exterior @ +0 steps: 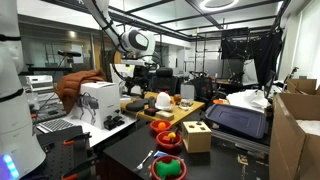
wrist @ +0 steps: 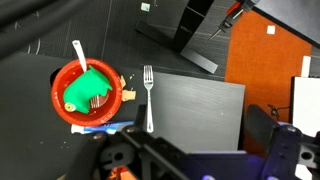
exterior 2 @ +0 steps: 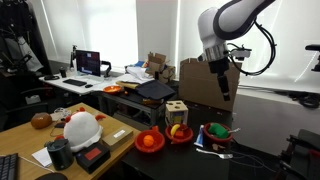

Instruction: Pick up the fork on the table and put it in the bowl with the banana

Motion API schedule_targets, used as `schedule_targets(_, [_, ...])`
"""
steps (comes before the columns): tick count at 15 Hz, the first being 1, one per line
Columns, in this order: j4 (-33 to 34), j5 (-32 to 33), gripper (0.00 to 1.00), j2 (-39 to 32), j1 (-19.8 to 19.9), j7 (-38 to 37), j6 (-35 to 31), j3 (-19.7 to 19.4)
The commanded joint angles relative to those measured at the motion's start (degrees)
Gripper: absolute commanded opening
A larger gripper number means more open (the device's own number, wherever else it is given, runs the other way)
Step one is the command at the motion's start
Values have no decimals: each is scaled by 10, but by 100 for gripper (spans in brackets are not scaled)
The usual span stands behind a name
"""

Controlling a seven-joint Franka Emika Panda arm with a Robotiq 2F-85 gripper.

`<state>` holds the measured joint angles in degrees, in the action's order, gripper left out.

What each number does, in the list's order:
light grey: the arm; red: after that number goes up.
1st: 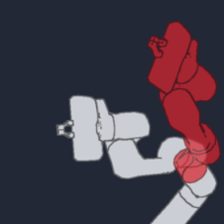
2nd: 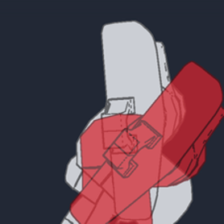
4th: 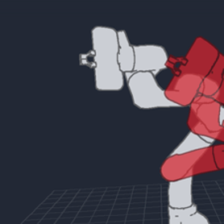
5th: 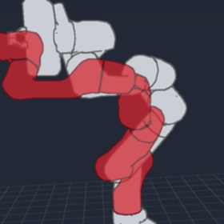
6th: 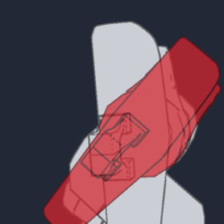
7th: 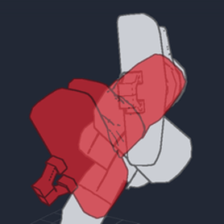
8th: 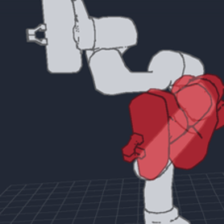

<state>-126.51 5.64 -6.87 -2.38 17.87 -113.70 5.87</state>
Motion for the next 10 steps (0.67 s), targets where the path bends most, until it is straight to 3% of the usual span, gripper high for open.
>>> schedule_targets(1, [-4, -2, 100, -25, -6, 0, -20, -3])
schedule_targets(10, [-44, 119, 100, -104, -19, -126, -164, -28])
